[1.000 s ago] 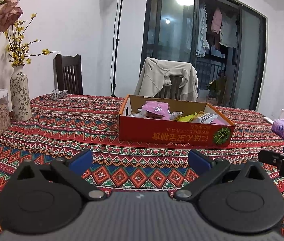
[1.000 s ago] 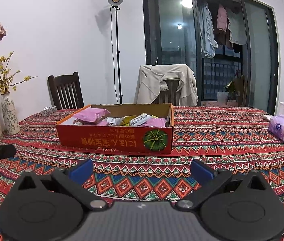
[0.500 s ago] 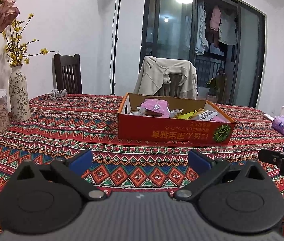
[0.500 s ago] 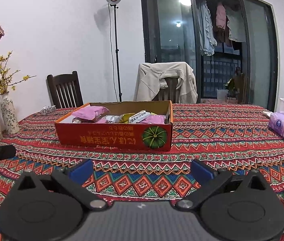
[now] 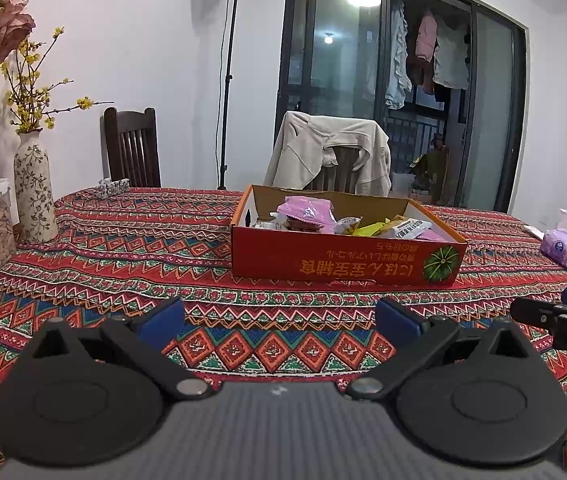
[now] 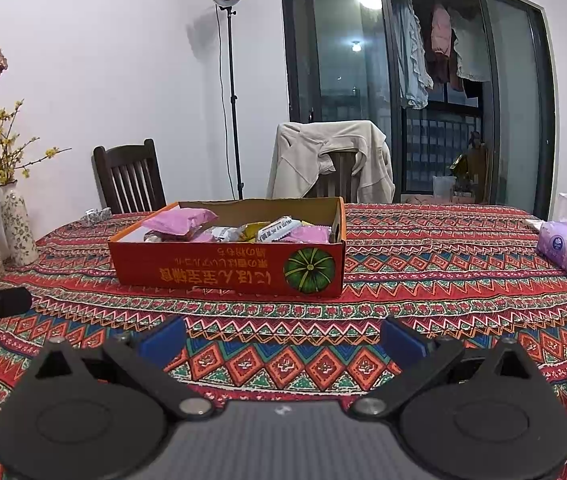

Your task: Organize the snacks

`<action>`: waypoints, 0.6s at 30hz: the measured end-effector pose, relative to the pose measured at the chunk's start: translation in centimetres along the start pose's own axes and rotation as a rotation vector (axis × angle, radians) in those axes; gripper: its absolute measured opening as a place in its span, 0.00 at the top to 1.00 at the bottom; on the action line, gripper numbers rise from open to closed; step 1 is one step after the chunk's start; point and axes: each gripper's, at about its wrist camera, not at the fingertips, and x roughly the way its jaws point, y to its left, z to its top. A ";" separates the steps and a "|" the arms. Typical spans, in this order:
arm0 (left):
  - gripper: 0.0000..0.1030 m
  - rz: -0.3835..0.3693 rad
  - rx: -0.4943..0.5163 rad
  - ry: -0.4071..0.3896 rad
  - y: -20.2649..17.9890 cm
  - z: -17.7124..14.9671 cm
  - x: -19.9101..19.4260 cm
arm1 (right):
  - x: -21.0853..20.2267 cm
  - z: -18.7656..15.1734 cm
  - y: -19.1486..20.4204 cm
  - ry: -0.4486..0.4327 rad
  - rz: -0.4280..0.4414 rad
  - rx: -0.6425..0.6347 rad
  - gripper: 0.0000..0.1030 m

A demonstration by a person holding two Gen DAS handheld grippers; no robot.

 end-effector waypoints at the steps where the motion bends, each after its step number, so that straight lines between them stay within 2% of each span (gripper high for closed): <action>1: 0.00 0.000 0.000 0.000 0.0 0.0 0.0 | 0.0 0.0 0.0 0.000 0.000 0.000 0.00; 18: 0.00 0.000 0.000 0.002 0.0 -0.1 0.1 | 0.2 -0.7 0.2 0.008 0.001 0.001 0.00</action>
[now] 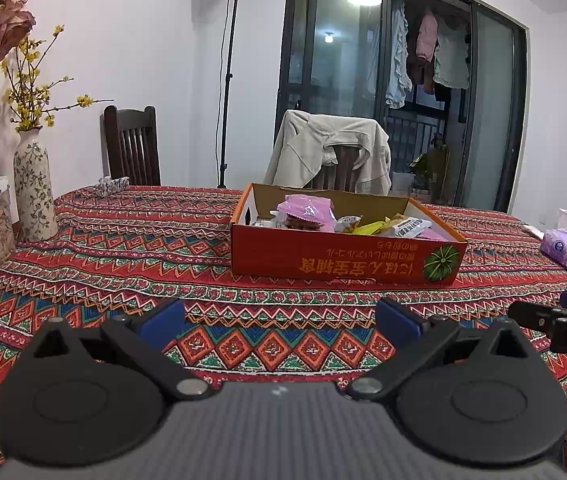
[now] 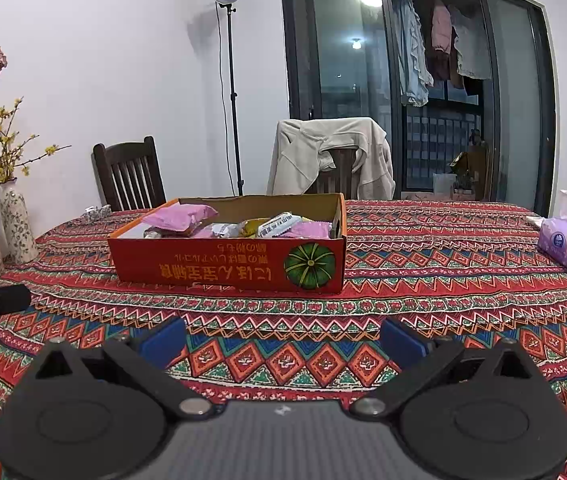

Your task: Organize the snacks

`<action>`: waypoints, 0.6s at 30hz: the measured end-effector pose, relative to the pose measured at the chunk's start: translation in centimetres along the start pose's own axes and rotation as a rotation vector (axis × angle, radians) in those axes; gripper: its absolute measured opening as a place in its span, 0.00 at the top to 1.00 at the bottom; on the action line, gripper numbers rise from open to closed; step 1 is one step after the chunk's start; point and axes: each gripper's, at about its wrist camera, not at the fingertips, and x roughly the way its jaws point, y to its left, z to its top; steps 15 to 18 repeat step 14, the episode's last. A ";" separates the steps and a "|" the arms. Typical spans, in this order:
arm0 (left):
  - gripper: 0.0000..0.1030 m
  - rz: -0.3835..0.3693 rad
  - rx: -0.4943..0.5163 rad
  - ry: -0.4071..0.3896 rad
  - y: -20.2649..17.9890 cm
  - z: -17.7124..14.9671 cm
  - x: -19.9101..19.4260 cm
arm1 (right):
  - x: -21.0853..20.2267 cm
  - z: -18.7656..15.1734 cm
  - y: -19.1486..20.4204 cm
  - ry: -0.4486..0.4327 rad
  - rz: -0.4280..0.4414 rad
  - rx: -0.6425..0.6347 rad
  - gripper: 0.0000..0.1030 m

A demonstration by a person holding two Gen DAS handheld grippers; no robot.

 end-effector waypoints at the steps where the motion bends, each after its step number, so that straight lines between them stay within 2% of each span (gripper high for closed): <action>1: 0.00 0.000 0.000 0.000 0.0 -0.1 0.0 | 0.0 0.1 0.0 0.000 0.000 0.000 0.00; 18: 0.00 -0.008 0.009 0.004 -0.2 -0.1 0.0 | 0.2 -0.1 0.2 0.014 0.012 -0.005 0.00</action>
